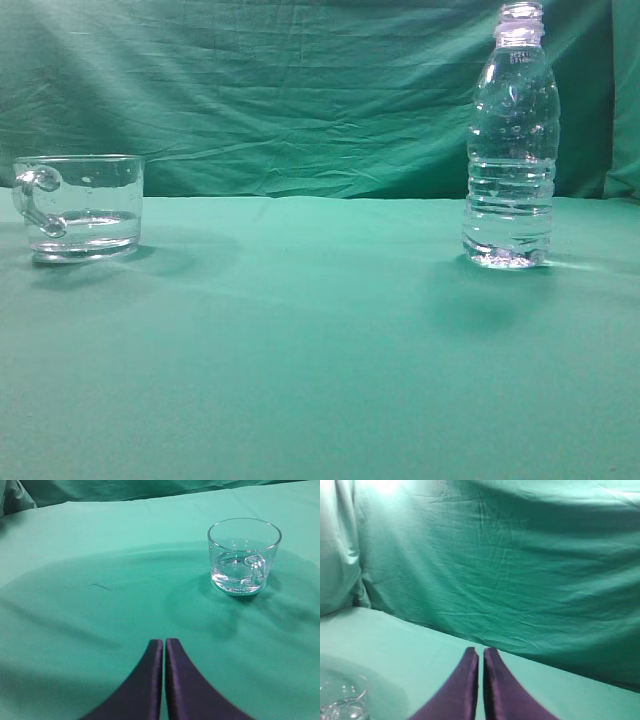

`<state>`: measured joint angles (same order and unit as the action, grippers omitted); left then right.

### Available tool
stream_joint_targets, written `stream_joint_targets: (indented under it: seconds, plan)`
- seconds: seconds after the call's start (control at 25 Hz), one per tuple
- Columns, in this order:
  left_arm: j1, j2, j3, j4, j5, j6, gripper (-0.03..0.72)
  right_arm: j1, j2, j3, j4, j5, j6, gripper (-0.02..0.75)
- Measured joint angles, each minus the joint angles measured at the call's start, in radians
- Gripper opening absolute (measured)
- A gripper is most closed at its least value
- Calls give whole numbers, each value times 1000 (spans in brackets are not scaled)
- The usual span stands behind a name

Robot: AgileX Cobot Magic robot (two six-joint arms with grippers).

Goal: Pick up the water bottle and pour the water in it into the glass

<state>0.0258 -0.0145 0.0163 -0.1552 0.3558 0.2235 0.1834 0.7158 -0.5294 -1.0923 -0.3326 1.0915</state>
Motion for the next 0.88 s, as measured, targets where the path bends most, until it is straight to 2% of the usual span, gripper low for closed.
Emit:
stream_joint_targets:
  seconds: [0.08,0.24,0.36,0.48,0.68,0.8,0.88]
  plan:
    - [0,0,0,0,0,0,0,0,-55,0,-106,-31,102,0]
    - [0,0,0,0,0,0,0,0,-137,0,-265,-115,152,0]
    - [0,0,0,0,0,0,0,0,-177,2,-308,-140,172,0]
    - [0,0,0,0,0,0,0,0,-220,2,-314,-90,284,0]
    - [0,0,0,0,0,0,0,0,-266,2,-290,98,462,0]
    - [0,0,0,0,0,0,0,0,-268,2,-156,221,435,0]
    - [0,0,0,0,0,0,0,0,-268,2,-3,322,274,0]
